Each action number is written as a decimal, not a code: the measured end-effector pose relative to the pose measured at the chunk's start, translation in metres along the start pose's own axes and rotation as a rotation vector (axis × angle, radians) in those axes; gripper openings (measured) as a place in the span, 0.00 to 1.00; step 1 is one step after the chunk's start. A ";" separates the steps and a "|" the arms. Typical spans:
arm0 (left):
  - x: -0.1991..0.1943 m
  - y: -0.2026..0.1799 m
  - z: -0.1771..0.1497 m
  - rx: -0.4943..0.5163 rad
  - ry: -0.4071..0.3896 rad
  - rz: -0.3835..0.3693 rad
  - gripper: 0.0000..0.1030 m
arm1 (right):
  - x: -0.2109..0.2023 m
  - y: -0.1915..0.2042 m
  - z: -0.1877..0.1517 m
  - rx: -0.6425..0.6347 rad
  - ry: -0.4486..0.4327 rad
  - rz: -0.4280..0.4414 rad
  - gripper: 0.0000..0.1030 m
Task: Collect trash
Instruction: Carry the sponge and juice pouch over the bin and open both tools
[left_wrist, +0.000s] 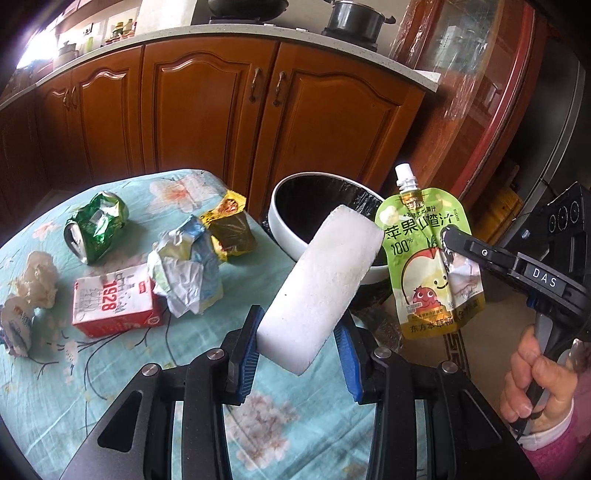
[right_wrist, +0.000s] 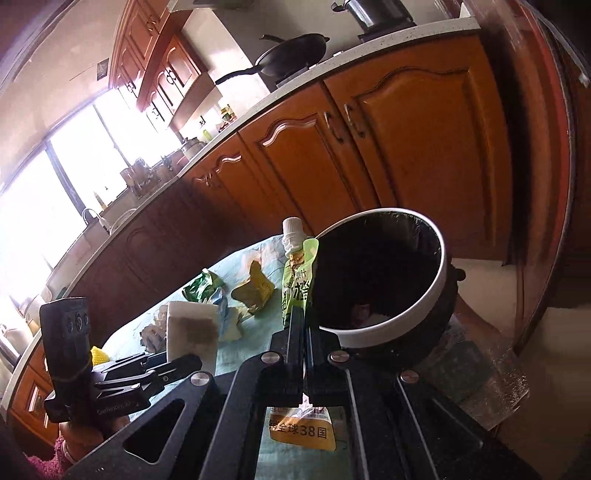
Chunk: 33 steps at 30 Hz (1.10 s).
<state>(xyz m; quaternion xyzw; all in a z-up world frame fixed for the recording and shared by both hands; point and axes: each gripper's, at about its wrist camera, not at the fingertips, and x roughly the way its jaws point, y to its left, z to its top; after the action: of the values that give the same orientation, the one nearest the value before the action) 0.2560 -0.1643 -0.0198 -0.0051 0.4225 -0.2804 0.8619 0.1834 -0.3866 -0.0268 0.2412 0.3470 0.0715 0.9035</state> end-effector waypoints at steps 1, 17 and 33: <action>0.005 -0.003 0.004 0.008 0.002 -0.002 0.36 | 0.001 -0.002 0.003 0.002 -0.009 -0.006 0.00; 0.094 -0.030 0.078 0.062 0.065 0.016 0.36 | 0.029 -0.025 0.049 -0.034 -0.075 -0.123 0.00; 0.162 -0.032 0.108 0.055 0.147 0.051 0.43 | 0.069 -0.052 0.068 -0.029 -0.014 -0.174 0.02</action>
<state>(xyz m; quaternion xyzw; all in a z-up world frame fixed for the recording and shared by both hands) 0.3983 -0.2952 -0.0597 0.0500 0.4768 -0.2695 0.8352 0.2776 -0.4381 -0.0494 0.1973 0.3592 -0.0038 0.9121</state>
